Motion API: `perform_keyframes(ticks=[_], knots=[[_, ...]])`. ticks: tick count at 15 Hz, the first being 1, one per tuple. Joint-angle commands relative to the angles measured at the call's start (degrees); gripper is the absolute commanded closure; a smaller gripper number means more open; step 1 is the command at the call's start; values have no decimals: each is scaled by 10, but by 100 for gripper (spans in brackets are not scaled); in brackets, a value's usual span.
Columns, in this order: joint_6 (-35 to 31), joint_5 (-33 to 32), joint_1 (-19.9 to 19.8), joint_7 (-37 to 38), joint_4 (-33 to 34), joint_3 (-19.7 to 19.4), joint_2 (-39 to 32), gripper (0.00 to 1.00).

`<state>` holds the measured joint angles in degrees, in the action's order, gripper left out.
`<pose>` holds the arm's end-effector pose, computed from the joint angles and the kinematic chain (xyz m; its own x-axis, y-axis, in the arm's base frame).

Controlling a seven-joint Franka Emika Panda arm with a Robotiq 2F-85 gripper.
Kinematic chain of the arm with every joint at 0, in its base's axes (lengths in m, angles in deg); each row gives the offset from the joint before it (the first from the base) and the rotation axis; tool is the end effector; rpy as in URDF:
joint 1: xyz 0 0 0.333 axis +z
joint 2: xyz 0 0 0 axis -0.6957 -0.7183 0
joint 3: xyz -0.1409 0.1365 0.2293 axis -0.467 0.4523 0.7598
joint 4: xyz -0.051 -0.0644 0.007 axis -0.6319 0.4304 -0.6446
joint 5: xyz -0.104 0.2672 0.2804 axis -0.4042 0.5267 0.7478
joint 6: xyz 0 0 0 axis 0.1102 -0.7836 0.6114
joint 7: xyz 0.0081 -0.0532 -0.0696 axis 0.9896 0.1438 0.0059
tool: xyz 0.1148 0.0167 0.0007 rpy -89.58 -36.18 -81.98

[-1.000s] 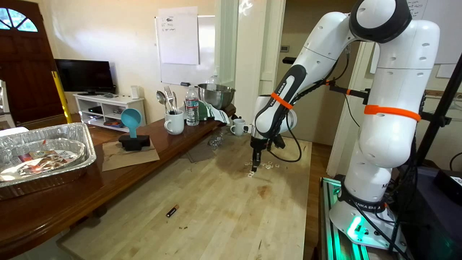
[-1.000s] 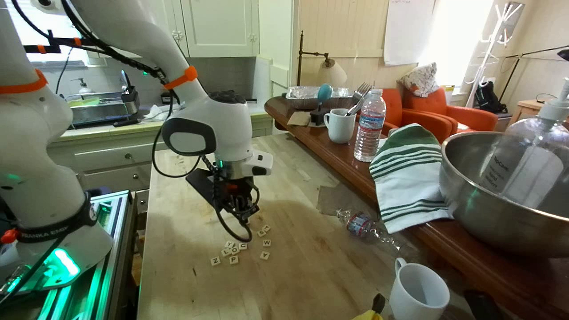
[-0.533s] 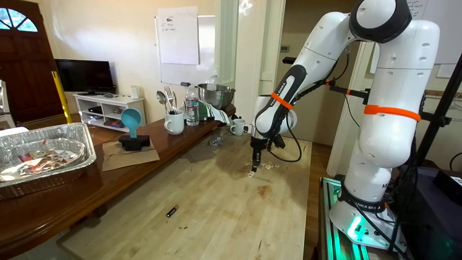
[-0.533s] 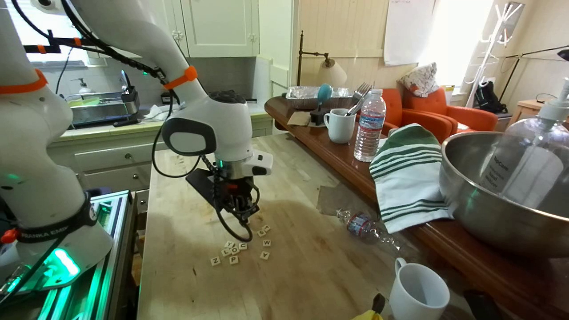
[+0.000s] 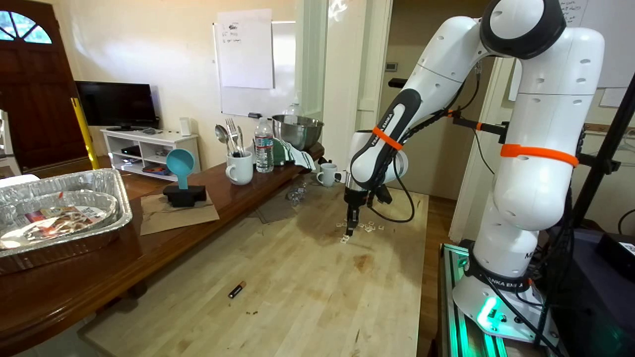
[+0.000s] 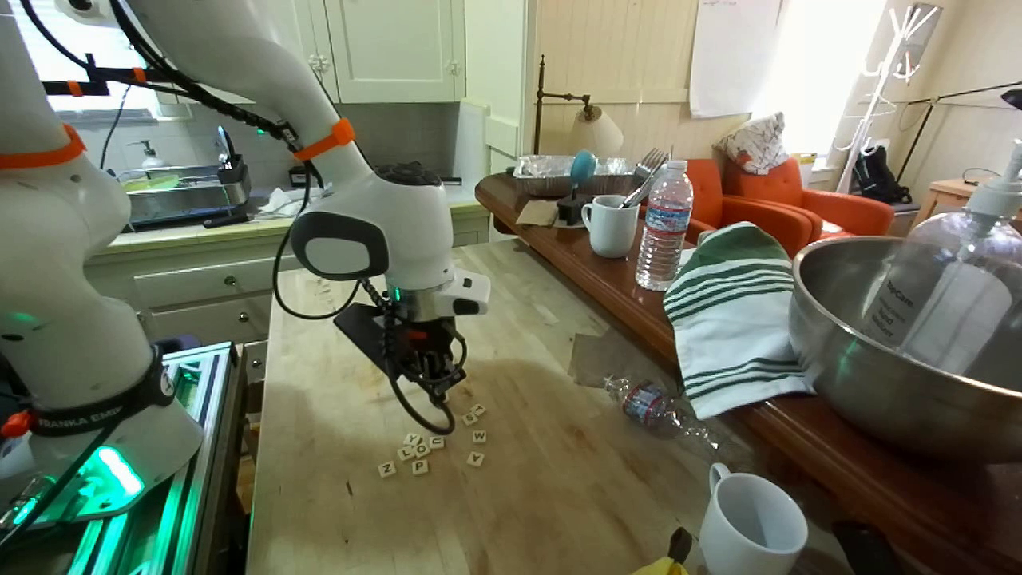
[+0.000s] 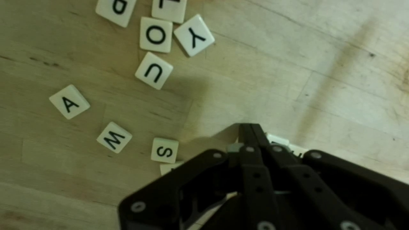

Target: Move the word pieces on the table

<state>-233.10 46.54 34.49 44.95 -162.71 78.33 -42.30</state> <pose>0.3899 -0.1040 0.1844 0.9338 0.3501 0.0743 0.3518 -0.9360 -0.0109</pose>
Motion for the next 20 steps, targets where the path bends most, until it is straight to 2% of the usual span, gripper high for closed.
perform_keyframes(ticks=[1,12,20], knots=[[-3,-1,7,-7,-3,-3,-13,100],[0,9,12,-5,-2,0,-17,100],[4,-22,11,17,-2,-6,5,100]])
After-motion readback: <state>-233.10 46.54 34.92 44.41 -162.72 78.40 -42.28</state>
